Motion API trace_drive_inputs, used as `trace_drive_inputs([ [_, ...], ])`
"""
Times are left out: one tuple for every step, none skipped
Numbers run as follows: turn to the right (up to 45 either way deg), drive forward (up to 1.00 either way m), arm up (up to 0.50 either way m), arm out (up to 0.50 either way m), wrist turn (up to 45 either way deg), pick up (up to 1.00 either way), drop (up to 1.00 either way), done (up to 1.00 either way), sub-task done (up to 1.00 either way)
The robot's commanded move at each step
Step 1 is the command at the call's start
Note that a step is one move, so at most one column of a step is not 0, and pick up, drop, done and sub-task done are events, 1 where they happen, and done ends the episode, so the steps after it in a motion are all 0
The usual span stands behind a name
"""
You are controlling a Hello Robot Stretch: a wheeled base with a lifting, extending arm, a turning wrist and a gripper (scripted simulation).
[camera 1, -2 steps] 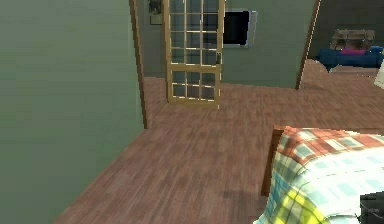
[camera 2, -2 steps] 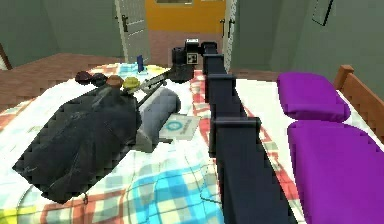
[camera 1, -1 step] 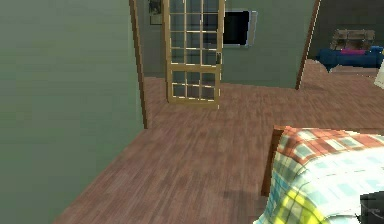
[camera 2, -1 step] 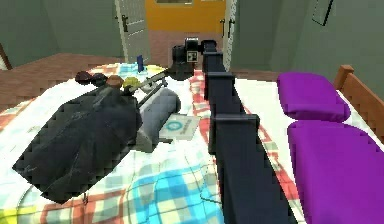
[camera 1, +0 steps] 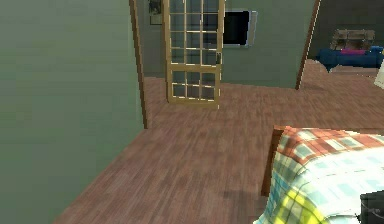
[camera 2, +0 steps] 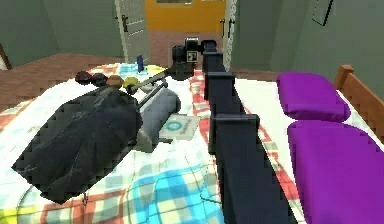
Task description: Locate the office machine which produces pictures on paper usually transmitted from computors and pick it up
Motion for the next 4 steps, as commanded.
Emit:
trace_drive_inputs([
  [0.0,0.0,-0.3,0.0,0.0,0.0,0.0,0.0,0.0],
  [0.0,0.0,0.0,0.0,0.0,1.0,0.0,0.0,0.0],
  [0.0,0.0,0.1,0.0,0.0,0.0,0.0,0.0,0.0],
  [0.0,0.0,0.0,0.0,0.0,0.0,0.0,1.0,0.0],
])
